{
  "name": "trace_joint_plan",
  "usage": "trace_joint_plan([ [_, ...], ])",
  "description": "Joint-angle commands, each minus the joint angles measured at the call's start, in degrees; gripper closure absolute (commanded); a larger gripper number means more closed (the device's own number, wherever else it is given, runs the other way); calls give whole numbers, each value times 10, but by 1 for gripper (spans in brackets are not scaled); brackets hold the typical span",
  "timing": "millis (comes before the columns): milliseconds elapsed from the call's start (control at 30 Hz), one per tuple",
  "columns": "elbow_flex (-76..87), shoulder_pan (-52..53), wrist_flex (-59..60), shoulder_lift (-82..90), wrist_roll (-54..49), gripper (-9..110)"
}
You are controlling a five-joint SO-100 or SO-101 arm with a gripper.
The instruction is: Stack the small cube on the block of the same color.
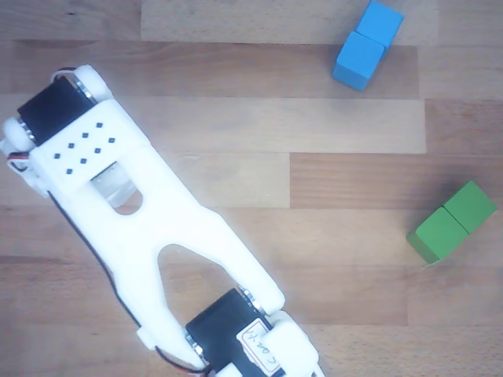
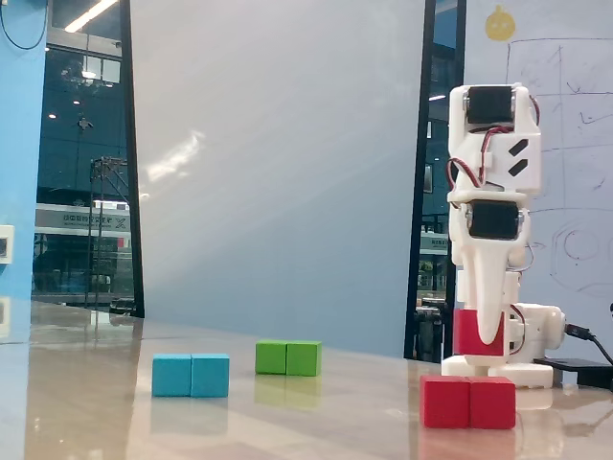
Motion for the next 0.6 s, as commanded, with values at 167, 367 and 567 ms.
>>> trace_joint_plan([
  [167, -58, 2, -25, -14, -2, 93],
  [367, -58, 4, -25, -27, -2, 93],
  [567, -58, 38, -25, -27, -2, 93],
])
